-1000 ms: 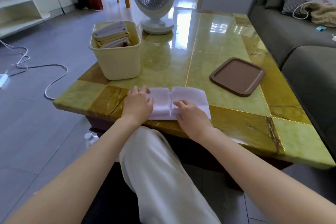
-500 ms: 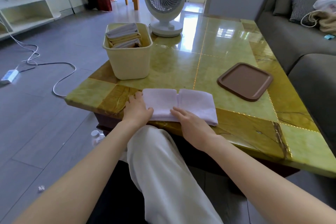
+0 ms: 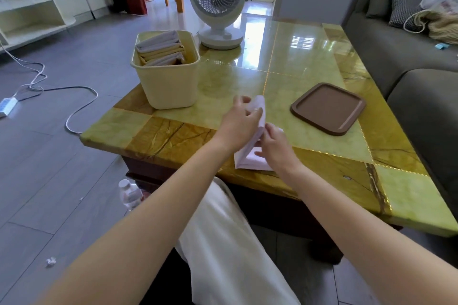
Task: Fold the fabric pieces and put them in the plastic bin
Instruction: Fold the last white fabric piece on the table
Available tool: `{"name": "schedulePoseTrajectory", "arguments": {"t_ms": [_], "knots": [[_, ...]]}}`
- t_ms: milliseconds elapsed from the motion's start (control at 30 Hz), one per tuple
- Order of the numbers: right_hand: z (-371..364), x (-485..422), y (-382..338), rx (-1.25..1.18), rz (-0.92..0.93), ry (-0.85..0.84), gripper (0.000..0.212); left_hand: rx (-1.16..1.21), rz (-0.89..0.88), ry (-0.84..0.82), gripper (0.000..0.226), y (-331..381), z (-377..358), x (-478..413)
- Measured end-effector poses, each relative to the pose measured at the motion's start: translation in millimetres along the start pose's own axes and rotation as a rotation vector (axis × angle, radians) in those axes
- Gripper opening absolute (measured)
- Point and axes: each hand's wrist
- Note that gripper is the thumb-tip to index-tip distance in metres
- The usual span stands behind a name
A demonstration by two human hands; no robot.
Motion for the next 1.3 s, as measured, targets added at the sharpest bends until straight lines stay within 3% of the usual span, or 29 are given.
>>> {"name": "schedulePoseTrajectory", "arguments": {"t_ms": [100, 233, 467, 600, 800, 900, 1133, 1300], "knots": [[27.8, 6.9, 0.3, -0.138, -0.056, 0.154, 0.033, -0.058, -0.004, -0.080, 0.033, -1.5, -25.7, -2.6], [53.9, 3.7, 21.7, 0.019, -0.167, 0.231, 0.031, -0.149, -0.021, -0.181, 0.032, -15.3, -48.4, -1.9], [59.1, 0.7, 32.6, 0.231, -0.203, 0.168, 0.031, -0.317, -0.108, -0.217, 0.037, -30.0, -51.5, -0.1], [61.2, 0.3, 29.8, 0.270, -0.216, 0.164, 0.021, -0.613, -0.199, -0.168, 0.042, -49.6, -34.6, -5.2], [59.6, -0.4, 26.4, 0.316, -0.266, 0.147, 0.007, -0.859, -0.088, -0.211, 0.053, -69.3, -25.2, -8.8], [59.9, -2.6, 22.6, 0.312, -0.305, 0.143, 0.032, -0.952, -0.084, -0.229, 0.057, -73.0, -27.2, -11.6], [66.8, -18.2, 15.9, 0.297, -0.462, -0.001, 0.026, -1.061, -0.149, -0.289, 0.056, -75.5, -20.5, -15.1], [69.1, -46.8, -13.8, 0.364, -0.330, 0.029, 0.019, -0.949, -0.191, -0.271, 0.050, -77.1, -6.9, -28.4]]}}
Point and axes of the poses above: each hand's wrist, its own x-axis away from the middle knuckle, its own z-axis out of the back of the hand, y = z × x, and after that the axes turned 7 degrees about -x, right-handed
